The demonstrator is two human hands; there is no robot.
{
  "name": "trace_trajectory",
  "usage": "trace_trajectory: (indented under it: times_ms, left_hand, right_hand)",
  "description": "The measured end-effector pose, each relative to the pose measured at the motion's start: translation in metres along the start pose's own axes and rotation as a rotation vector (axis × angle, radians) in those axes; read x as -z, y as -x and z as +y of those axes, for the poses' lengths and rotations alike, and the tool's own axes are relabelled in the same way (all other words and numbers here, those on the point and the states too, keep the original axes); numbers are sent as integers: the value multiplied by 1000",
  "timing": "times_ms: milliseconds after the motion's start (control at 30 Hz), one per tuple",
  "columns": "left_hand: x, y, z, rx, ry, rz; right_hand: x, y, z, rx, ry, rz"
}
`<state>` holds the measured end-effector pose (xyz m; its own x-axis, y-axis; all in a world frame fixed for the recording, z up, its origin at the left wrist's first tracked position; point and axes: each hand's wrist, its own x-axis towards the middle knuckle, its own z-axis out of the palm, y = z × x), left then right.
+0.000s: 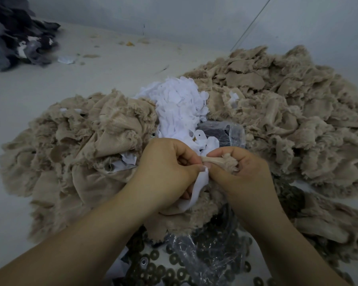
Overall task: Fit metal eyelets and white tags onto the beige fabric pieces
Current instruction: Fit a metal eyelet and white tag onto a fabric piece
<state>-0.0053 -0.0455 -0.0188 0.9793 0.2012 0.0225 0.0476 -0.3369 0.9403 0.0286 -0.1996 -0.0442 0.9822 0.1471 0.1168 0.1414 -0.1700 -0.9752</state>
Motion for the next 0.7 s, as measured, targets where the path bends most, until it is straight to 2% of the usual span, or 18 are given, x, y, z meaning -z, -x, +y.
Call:
trace_trajectory:
  times_ms: [167, 400, 567, 700]
  left_hand:
    - [-5, 1, 0, -83, -115, 17]
    - [-4, 2, -4, -80, -27, 64]
    - [-4, 4, -6, -59, -35, 23]
    - [-4, 5, -7, -54, -28, 17]
  right_hand:
    - [-1, 0, 2, -60, -97, -42]
    - [-2, 1, 3, -101, -199, -40]
    - [-1, 2, -1, -71, -248, -115]
    - [2, -1, -1, -160, -369, -197]
